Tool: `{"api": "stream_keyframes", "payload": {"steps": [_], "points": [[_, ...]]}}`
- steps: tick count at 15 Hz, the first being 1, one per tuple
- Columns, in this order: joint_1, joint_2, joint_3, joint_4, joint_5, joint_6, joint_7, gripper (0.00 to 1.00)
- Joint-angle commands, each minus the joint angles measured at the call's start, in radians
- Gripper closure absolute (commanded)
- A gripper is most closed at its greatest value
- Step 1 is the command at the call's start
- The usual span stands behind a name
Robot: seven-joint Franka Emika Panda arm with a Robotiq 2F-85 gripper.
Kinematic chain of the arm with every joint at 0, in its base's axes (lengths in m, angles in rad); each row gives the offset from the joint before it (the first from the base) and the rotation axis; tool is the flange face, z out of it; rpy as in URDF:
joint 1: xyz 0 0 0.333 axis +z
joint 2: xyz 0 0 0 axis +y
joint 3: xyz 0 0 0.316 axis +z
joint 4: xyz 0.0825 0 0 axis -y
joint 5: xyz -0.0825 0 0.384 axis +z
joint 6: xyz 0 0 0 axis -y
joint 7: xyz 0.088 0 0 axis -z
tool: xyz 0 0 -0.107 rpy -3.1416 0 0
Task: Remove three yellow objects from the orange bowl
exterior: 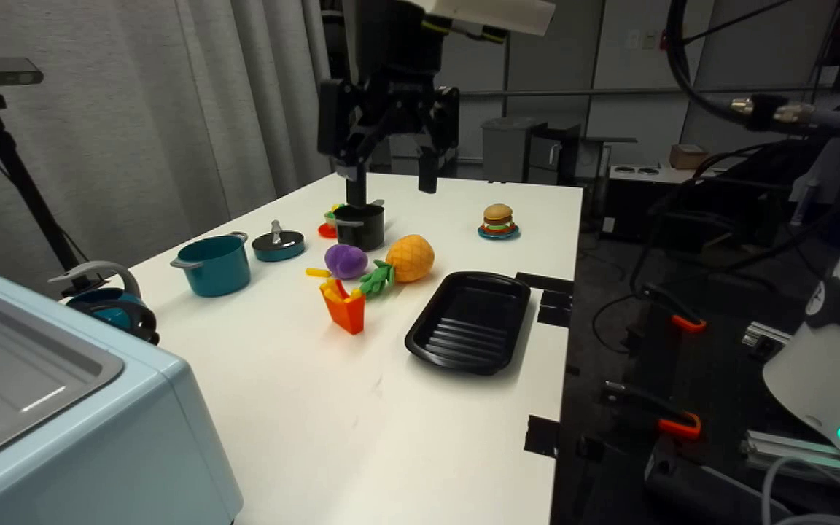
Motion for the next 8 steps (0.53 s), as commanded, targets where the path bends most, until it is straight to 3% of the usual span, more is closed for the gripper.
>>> {"api": "stream_keyframes", "payload": {"steps": [1, 8], "points": [[-0.001, 0.138, -0.021, 0.076, -0.049, 0.061, 0.008, 0.0], [0.012, 0.321, -0.093, 0.172, -0.163, 0.148, 0.012, 0.0]]}}
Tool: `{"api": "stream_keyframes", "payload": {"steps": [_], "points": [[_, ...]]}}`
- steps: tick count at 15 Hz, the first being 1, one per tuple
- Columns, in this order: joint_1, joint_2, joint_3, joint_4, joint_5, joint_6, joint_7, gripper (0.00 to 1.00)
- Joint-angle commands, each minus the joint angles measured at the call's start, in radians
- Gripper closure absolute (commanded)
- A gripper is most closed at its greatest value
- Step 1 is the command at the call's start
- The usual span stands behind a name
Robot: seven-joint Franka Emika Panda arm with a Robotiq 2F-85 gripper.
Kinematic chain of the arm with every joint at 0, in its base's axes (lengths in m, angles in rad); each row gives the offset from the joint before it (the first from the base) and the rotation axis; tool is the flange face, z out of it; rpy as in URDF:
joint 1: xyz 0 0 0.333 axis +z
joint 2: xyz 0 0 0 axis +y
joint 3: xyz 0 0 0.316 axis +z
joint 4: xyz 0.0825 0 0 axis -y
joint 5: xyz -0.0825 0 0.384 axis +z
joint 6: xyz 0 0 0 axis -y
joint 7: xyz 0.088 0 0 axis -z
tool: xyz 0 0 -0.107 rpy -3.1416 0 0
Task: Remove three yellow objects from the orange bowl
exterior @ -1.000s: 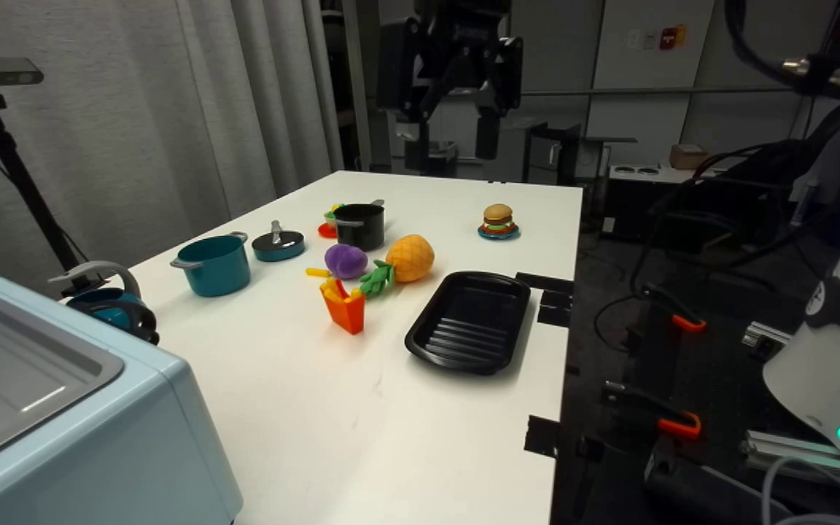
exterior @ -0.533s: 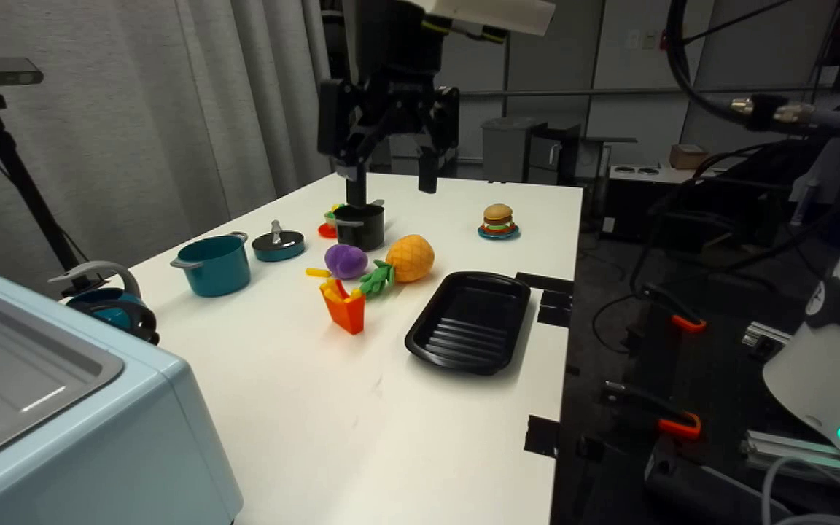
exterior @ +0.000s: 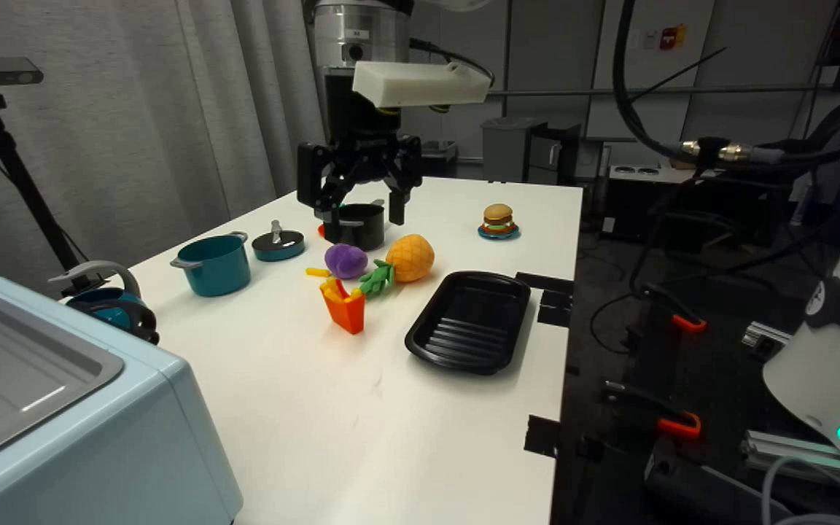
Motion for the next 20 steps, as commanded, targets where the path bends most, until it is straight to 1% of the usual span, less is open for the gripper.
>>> {"api": "stream_keyframes", "payload": {"steps": [1, 4, 7, 10, 11, 18, 20], "points": [[0.016, 0.101, -0.045, 0.074, -0.076, 0.047, 0.016, 0.0], [0.029, 0.159, -0.08, 0.112, -0.134, 0.075, 0.027, 0.0], [0.044, 0.201, -0.108, 0.143, -0.156, 0.084, 0.025, 0.0], [0.052, 0.214, -0.117, 0.158, -0.136, 0.089, 0.01, 0.0], [0.048, 0.195, -0.117, 0.133, -0.12, 0.073, -0.006, 0.0], [0.054, 0.204, -0.12, 0.145, -0.12, 0.073, -0.006, 0.0], [0.051, 0.235, -0.123, 0.172, -0.111, 0.069, -0.007, 0.0]]}}
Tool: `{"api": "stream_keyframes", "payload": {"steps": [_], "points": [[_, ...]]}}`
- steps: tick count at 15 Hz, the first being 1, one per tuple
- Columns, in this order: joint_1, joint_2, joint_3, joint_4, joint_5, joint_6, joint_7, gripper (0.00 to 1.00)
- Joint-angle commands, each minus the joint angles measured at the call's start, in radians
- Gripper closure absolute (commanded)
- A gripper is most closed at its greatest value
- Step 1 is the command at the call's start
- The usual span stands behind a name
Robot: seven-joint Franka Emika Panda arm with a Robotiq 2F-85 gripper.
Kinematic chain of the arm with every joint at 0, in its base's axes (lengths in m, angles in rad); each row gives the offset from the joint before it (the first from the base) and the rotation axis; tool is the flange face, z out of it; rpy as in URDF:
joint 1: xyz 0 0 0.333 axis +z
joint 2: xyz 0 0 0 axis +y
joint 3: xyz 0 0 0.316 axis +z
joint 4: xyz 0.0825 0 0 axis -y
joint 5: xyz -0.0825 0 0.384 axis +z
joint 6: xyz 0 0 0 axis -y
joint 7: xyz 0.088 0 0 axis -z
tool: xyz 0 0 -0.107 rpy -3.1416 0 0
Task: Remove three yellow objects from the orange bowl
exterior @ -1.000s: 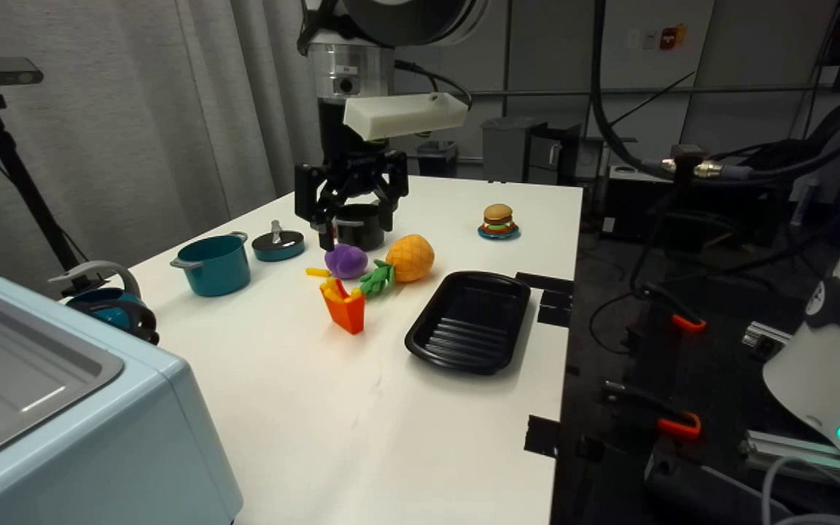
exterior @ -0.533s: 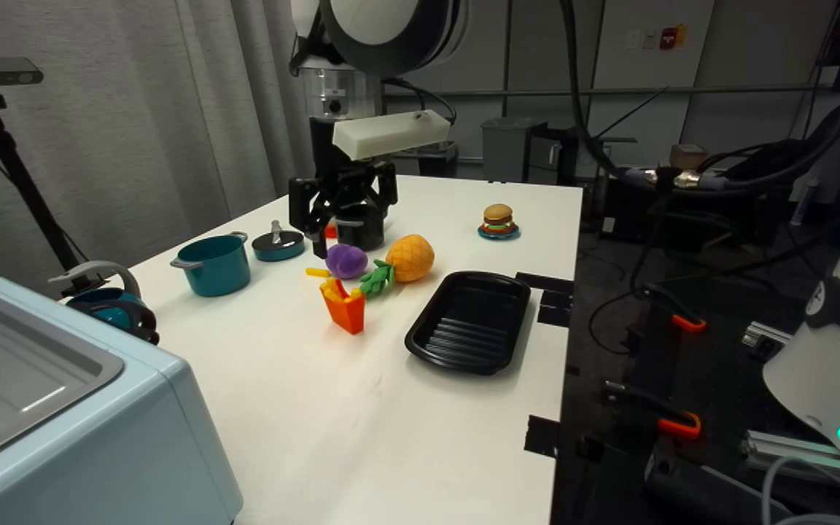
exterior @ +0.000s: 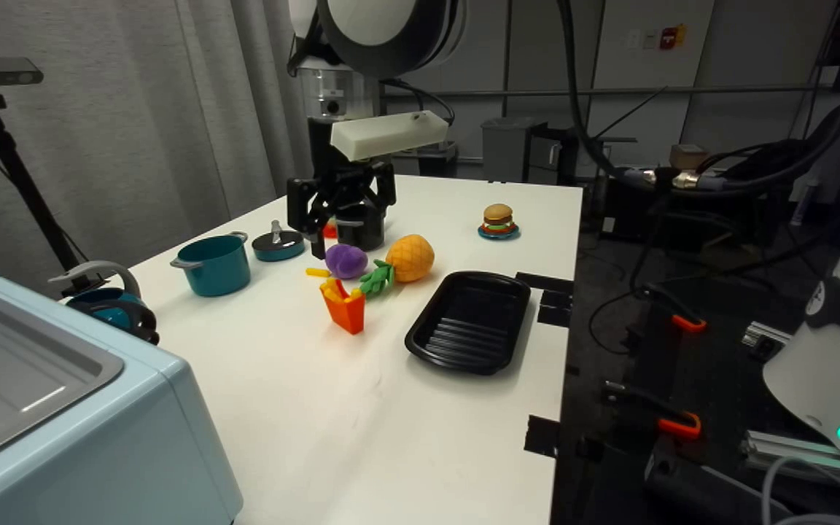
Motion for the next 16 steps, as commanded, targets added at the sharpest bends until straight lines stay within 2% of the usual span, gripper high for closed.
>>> {"api": "stream_keyframes", "payload": {"steps": [1, 8, 16], "points": [[0.019, 0.045, -0.028, 0.042, 0.013, -0.004, -0.004, 0.0], [0.027, 0.16, -0.05, 0.122, 0.016, 0.018, -0.019, 0.0], [0.079, 0.281, -0.087, 0.214, 0.003, 0.025, 0.0, 0.0]]}}
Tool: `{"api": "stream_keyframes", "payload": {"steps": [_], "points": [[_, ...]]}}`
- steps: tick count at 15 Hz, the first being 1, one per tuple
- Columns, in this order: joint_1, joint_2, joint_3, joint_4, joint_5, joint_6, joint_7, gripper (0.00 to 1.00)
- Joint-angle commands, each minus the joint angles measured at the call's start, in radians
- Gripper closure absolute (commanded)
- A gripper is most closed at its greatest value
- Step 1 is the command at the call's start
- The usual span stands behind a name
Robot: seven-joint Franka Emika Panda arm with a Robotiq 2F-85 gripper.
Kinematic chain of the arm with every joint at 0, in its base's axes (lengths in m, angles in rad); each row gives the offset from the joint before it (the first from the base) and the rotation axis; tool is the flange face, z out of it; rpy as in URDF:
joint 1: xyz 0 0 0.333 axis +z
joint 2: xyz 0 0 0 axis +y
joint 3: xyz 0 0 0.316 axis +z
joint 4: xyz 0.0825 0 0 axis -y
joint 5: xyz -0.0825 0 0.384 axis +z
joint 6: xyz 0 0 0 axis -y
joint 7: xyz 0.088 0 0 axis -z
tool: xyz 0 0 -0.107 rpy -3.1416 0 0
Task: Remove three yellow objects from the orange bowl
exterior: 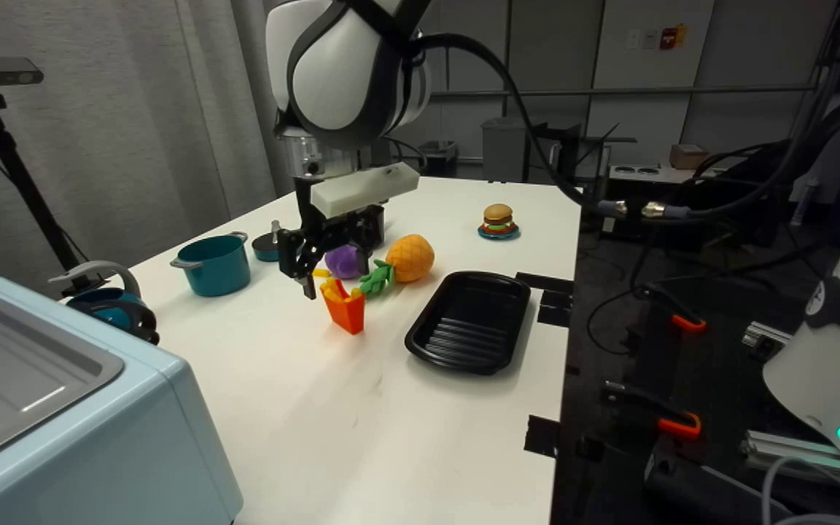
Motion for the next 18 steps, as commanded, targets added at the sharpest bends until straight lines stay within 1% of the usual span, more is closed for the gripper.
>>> {"api": "stream_keyframes", "payload": {"steps": [1, 9, 18], "points": [[0.04, 0.059, -0.038, 0.054, 0.002, 0.022, 0.002, 0.0], [0.058, 0.103, -0.06, 0.095, 0.006, 0.022, 0.0, 0.0], [0.058, 0.118, -0.072, 0.093, 0.013, 0.026, 0.006, 0.0]]}}
